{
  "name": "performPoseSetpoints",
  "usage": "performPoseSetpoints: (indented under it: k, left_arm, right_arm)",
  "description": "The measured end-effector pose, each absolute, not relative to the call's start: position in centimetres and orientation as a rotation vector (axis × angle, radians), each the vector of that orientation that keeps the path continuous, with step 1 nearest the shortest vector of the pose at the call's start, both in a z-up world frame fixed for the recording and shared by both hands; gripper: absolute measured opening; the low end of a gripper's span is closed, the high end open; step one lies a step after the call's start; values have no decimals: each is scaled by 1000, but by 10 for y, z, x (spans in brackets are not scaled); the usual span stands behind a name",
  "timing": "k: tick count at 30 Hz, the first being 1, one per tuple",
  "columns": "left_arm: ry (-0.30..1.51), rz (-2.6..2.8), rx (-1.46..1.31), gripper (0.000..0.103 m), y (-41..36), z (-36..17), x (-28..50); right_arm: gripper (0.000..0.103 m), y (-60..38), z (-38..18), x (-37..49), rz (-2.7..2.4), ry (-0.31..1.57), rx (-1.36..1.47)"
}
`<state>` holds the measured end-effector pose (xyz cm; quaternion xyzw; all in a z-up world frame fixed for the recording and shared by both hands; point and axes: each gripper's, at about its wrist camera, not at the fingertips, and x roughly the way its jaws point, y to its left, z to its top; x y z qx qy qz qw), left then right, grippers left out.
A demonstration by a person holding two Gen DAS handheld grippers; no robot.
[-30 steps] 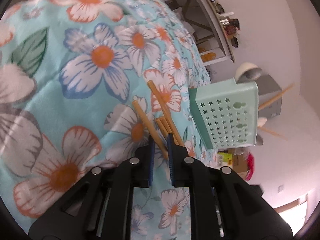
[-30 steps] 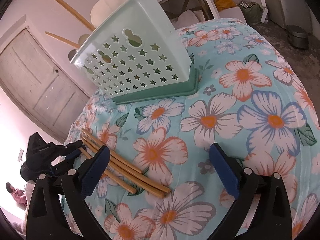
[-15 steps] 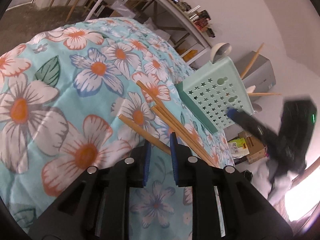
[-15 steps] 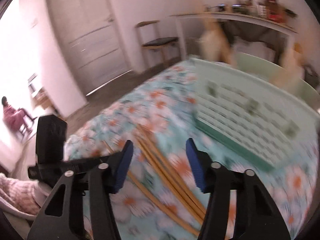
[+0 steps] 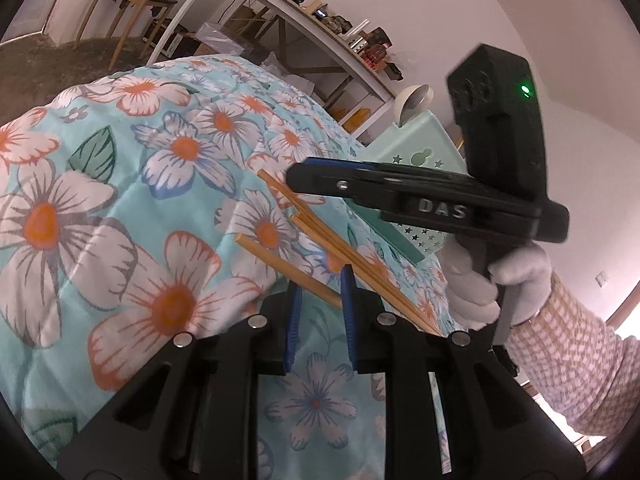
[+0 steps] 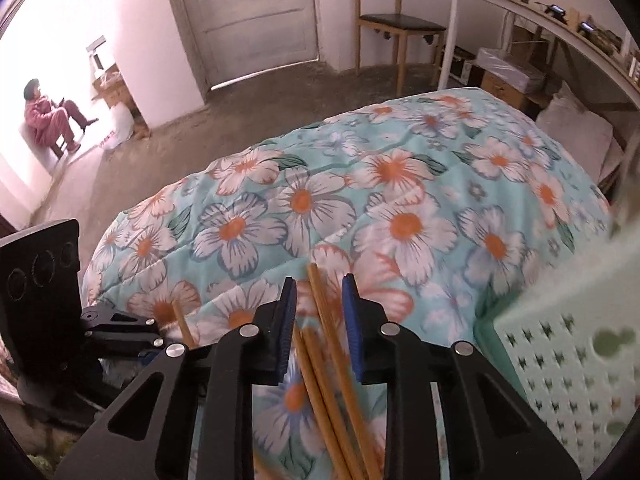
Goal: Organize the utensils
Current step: 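Lift the chopsticks up toward the mint-green holder with both tools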
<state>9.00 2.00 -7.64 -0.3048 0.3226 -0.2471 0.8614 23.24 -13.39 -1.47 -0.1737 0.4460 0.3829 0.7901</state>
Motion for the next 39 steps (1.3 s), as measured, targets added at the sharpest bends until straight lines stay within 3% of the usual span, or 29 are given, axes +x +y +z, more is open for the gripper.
performPoseSetpoints:
  k: [5, 8, 11, 25, 39]
  left_arm:
    - [674, -519, -636, 19, 21, -77, 87]
    - [673, -517, -633, 20, 21, -77, 87]
    - [674, -515, -628, 20, 20, -76, 87]
    - [690, -474, -611, 21, 12, -70, 87]
    - [643, -423, -547, 17, 3, -31, 83]
  right_arm:
    - [23, -120, -29, 235, 818, 988, -428]
    - [11, -118, -34, 237, 799, 980, -426]
    - [10, -125, -23, 235, 751, 908, -405]
    - [7, -259, 113, 174, 432, 459, -137]
    - [7, -334, 89, 110, 297, 404, 87]
